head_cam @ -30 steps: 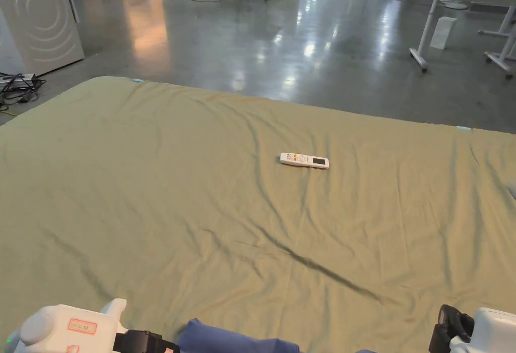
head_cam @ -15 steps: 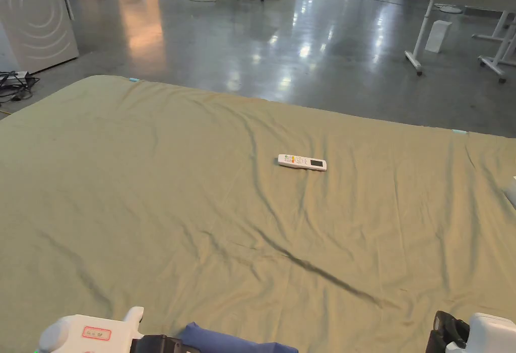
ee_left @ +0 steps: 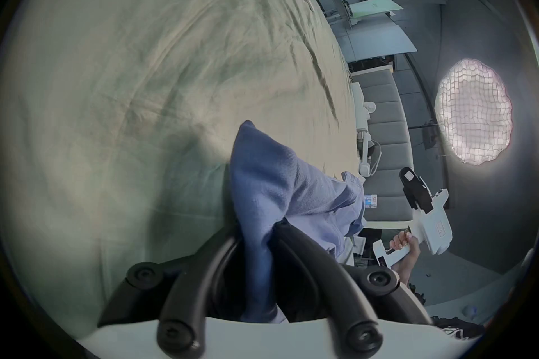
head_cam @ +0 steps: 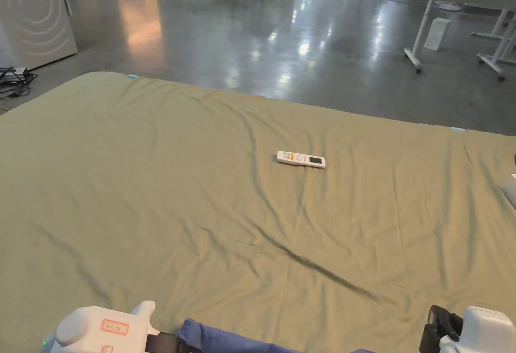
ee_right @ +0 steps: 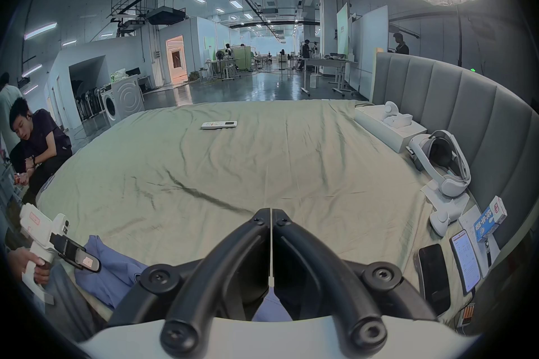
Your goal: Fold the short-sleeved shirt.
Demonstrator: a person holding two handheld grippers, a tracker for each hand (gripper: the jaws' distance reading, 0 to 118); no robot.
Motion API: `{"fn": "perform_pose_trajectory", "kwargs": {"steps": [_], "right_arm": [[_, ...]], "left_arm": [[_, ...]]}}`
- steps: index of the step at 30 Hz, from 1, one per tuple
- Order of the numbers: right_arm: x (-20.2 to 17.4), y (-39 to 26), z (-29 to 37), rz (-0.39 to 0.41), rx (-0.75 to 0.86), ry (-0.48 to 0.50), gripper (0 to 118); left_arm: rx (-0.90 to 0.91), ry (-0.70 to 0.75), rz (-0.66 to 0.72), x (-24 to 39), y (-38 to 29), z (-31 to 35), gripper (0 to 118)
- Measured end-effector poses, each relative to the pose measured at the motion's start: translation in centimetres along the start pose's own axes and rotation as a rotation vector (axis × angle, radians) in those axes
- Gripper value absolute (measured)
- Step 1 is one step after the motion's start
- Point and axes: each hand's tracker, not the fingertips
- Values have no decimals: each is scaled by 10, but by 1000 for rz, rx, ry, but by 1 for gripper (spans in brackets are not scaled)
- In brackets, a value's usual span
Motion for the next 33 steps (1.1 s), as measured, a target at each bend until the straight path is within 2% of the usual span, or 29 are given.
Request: {"fn": "perform_pose_trajectory", "kwargs": {"steps": [6, 11, 12, 17, 20, 27, 31, 33], "right_arm": [[-1, 2, 1, 3, 7, 8, 1], [0, 6, 1, 4, 19, 13, 1], [0, 7, 1, 4, 22, 16, 1], [1, 9, 1, 9, 31, 20, 1], [0, 8, 0, 9, 32, 25, 1], [-4, 4, -3, -13, 24, 40, 1], [-5, 3, -3, -16, 20, 45, 1], [-4, 2, -3, -21, 19, 47, 1]], "left_arm": [[23, -49, -10, 16, 3, 28, 10], [82, 6, -43, 33, 9, 76, 10], [109, 39, -39, 54, 0, 87, 10], [210, 222, -69, 50, 11, 154, 10], [229, 319, -115, 74, 6, 173, 10], [188, 379, -178, 133, -13, 146, 9], [121, 249, -213, 159, -24, 114, 10], [95, 233, -225, 171, -29, 95, 10]]}}
